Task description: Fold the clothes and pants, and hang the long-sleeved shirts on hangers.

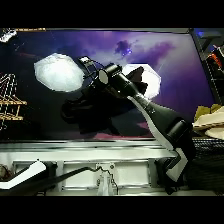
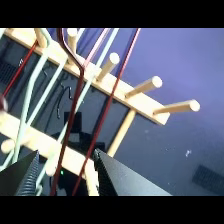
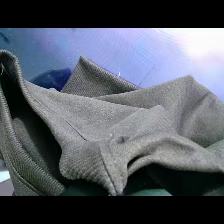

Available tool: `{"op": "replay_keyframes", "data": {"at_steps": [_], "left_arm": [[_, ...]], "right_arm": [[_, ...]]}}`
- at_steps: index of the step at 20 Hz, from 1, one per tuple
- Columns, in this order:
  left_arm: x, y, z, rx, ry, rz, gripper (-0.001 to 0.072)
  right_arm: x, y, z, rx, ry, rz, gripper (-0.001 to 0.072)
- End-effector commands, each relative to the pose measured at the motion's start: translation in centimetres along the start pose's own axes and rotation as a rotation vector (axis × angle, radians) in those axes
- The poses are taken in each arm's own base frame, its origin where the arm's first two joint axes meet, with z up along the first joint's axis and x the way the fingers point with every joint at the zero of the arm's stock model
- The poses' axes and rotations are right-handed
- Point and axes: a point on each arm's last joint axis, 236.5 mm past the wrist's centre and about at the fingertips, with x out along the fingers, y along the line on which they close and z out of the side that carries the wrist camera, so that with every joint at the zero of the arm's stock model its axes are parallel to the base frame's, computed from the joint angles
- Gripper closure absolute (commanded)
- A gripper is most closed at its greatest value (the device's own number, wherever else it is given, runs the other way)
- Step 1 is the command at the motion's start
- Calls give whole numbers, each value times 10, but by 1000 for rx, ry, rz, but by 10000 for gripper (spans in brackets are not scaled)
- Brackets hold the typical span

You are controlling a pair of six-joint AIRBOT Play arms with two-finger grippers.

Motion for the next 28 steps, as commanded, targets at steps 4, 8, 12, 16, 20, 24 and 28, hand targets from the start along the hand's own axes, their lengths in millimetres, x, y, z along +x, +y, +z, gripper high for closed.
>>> {"op": "replay_keyframes", "data": {"at_steps": [4,8,12,16,20,24,28], "left_arm": [[35,-7,0,56,44,-25,368],[52,-10,-9,97,79,-40,465],[55,-10,-10,126,80,-41,611],[40,-15,7,147,34,-35,692],[1,-37,53,231,-94,-28,693],[-68,-72,98,315,-261,-31,694],[-192,-126,146,312,-560,-112,697]], "right_arm": [[0,8,3,12,-12,30,677],[0,8,3,14,-13,34,677],[0,12,3,20,-11,47,678],[0,18,0,32,-1,73,678],[0,19,-5,33,23,77,678],[0,20,-8,35,35,83,678],[-1,22,-9,37,38,89,678]]}}
